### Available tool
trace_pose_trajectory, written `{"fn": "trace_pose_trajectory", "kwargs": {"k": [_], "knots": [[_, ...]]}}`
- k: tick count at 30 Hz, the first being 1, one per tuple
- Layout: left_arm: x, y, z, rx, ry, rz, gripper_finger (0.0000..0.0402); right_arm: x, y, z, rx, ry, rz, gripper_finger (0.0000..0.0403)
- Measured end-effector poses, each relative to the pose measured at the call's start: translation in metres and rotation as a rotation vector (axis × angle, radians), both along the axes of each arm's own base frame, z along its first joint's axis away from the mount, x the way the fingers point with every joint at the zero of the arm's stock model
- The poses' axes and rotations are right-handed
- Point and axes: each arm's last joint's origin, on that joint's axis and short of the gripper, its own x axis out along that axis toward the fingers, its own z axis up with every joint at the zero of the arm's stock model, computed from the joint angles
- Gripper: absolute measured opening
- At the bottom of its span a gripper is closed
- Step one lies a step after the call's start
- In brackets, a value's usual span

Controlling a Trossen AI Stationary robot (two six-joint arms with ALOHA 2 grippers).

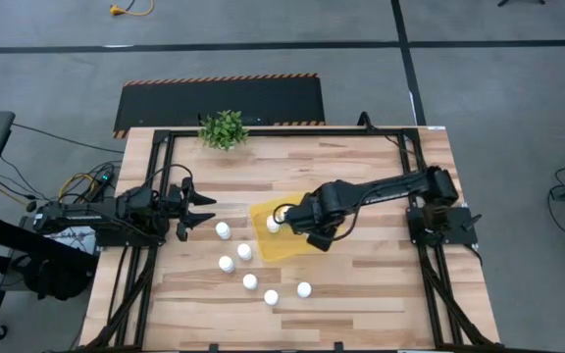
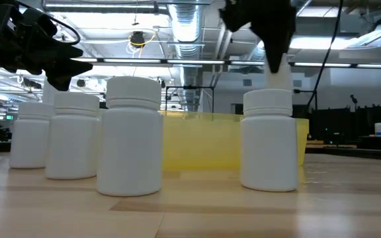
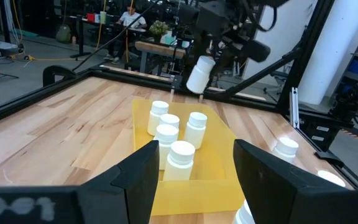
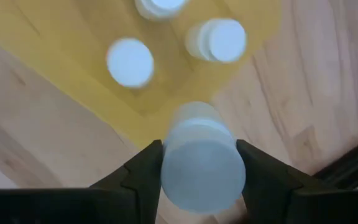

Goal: Pick and place pill bottles into a basket
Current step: Put the white pill bottle into the yellow bin

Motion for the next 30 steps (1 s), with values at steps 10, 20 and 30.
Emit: {"fn": "trace_pose_trajectory", "kwargs": {"k": [10, 20, 30], "knots": [[0.000, 0.000, 0.000, 0.000, 0.000, 0.000, 0.0194, -0.042, -0.008, 0.011, 0.031, -0.204, 0.114, 0.0171], [0.000, 0.000, 0.000, 0.000, 0.000, 0.000, 0.0194, -0.058, -0.012, -0.009, 0.049, -0.281, 0.272, 0.0171], [0.000, 0.000, 0.000, 0.000, 0.000, 0.000, 0.0194, -0.051, -0.009, -0.025, 0.083, -0.273, 0.418, 0.0171]]}}
